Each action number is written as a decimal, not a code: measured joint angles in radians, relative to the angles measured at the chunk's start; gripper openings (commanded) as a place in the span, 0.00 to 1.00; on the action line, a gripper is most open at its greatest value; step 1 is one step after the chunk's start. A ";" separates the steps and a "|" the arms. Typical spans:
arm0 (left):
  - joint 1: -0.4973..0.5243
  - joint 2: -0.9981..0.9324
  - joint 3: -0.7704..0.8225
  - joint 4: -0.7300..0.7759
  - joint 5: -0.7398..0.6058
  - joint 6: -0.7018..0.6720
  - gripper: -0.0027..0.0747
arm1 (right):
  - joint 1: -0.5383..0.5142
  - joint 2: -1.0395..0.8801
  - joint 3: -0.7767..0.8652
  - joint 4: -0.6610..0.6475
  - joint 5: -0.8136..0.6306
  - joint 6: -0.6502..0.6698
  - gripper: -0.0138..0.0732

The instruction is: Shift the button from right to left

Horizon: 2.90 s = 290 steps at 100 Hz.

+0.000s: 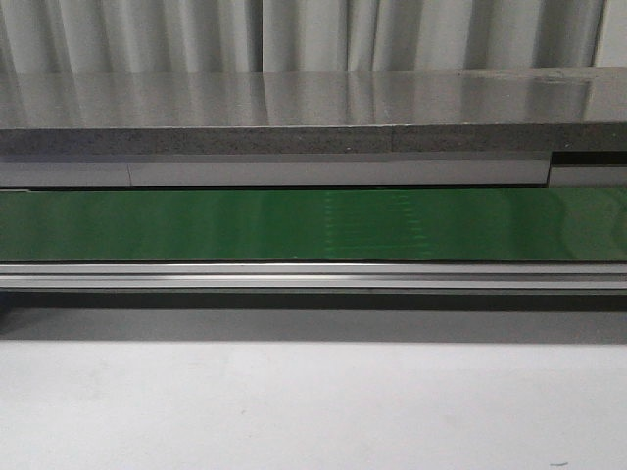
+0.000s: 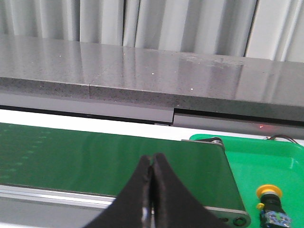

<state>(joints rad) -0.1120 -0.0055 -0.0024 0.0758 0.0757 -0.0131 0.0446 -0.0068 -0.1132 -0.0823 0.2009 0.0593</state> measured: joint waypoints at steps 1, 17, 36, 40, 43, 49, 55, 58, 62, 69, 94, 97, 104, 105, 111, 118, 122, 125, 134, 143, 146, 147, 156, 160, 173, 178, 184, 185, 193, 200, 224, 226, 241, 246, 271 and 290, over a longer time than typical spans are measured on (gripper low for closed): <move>0.000 0.000 0.000 0.000 0.000 0.000 0.04 | 0.000 0.002 -0.009 0.000 0.010 0.000 0.08; 0.000 0.000 0.000 0.000 0.000 0.000 0.04 | 0.000 0.103 -0.216 0.001 0.245 0.000 0.08; 0.000 0.000 0.000 0.000 0.000 0.000 0.04 | 0.000 0.301 -0.445 0.002 0.505 0.003 0.08; 0.000 0.000 0.000 0.000 0.000 0.000 0.04 | 0.000 0.350 -0.492 0.002 0.563 0.009 0.08; 0.000 0.000 0.000 0.000 0.000 0.000 0.04 | 0.000 0.383 -0.523 0.002 0.600 0.013 0.08; 0.000 0.000 0.000 0.000 0.000 0.000 0.04 | 0.000 0.454 -0.584 0.002 0.672 0.021 0.08; 0.000 0.000 0.000 0.000 0.000 0.000 0.04 | 0.000 0.517 -0.629 0.002 0.719 0.027 0.08; 0.000 0.000 0.000 0.000 0.000 0.000 0.04 | 0.000 0.541 -0.650 0.002 0.737 0.029 0.08; 0.000 0.000 0.000 0.000 0.000 0.000 0.04 | 0.000 0.574 -0.667 0.002 0.746 0.029 0.08; 0.000 0.000 0.000 0.000 0.000 0.000 0.04 | 0.000 0.617 -0.683 0.009 0.750 0.031 0.08; 0.000 0.000 0.000 0.000 0.000 0.000 0.04 | 0.000 0.707 -0.691 0.025 0.747 0.034 0.18; 0.000 0.000 0.000 0.000 0.000 0.000 0.04 | 0.000 0.711 -0.691 0.026 0.747 0.034 0.23; 0.000 0.000 0.000 0.000 0.000 0.000 0.04 | 0.000 0.718 -0.691 0.026 0.747 0.034 0.41; 0.000 0.000 0.000 0.000 0.000 0.000 0.04 | 0.000 0.719 -0.691 0.026 0.747 0.034 0.44; 0.000 0.000 0.000 0.000 0.000 0.000 0.04 | 0.000 0.721 -0.691 0.026 0.747 0.034 0.59; 0.000 0.000 0.000 0.000 0.000 0.000 0.04 | 0.000 0.721 -0.691 0.028 0.747 0.034 0.73; 0.000 0.000 0.000 0.000 0.000 0.000 0.04 | 0.000 0.721 -0.691 0.028 0.747 0.034 0.77; 0.000 0.000 0.000 0.000 0.000 0.000 0.04 | 0.000 0.721 -0.691 0.031 0.747 0.034 0.78; 0.000 0.000 0.000 0.000 0.000 0.000 0.04 | 0.000 0.721 -0.691 0.047 0.747 0.047 0.78; 0.000 0.000 0.000 0.000 0.000 0.000 0.04 | 0.000 0.721 -0.693 0.051 0.739 0.085 0.78; 0.000 0.000 0.000 0.000 0.000 0.000 0.04 | 0.000 0.721 -0.694 0.051 0.731 0.095 0.78; 0.000 0.000 0.000 0.000 0.000 0.000 0.04 | 0.000 0.721 -0.696 0.049 0.728 0.097 0.78; 0.000 0.000 0.000 0.000 0.000 0.000 0.04 | 0.000 0.727 -0.721 0.020 0.709 0.128 0.78; 0.000 0.000 0.000 0.000 0.000 0.000 0.04 | 0.000 0.740 -0.738 0.003 0.703 0.142 0.78; 0.000 0.000 0.000 0.000 0.000 0.000 0.04 | -0.035 0.804 -0.818 -0.045 0.696 0.162 0.78; 0.000 0.000 0.000 0.000 0.000 0.000 0.04 | -0.058 0.837 -0.847 -0.056 0.691 0.164 0.78; 0.000 0.000 0.000 0.000 0.000 0.000 0.04 | -0.088 0.886 -0.883 -0.072 0.685 0.165 0.78; 0.000 0.000 0.000 0.000 0.000 0.000 0.04 | -0.096 0.892 -0.886 -0.074 0.683 0.165 0.78; 0.000 0.000 0.000 0.000 0.000 0.000 0.04 | -0.149 0.966 -0.925 -0.094 0.671 0.168 0.78; 0.000 0.000 0.000 0.000 0.000 0.000 0.04 | -0.200 1.034 -0.953 -0.104 0.662 0.168 0.78; 0.000 0.000 0.000 0.000 0.000 0.000 0.04 | -0.358 1.278 -0.994 -0.112 0.575 0.131 0.78; 0.000 0.000 0.000 0.000 0.000 0.000 0.04 | -0.369 1.300 -0.994 -0.112 0.565 0.131 0.78; 0.000 0.000 0.000 0.000 0.000 0.000 0.04 | -0.419 1.447 -0.994 -0.116 0.490 0.121 0.78; 0.000 0.000 0.000 0.000 0.000 0.000 0.04 | -0.428 1.489 -0.994 -0.117 0.465 0.117 0.78; 0.000 0.000 0.000 0.000 0.000 0.000 0.04 | -0.445 1.648 -0.994 -0.120 0.377 0.087 0.78; 0.000 0.000 0.000 0.000 0.000 0.000 0.04 | -0.463 1.712 -0.995 -0.120 0.316 0.076 0.78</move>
<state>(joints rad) -0.1120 -0.0055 -0.0024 0.0758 0.0757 -0.0131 -0.4182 1.7049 -1.1081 -0.2019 0.5171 0.1349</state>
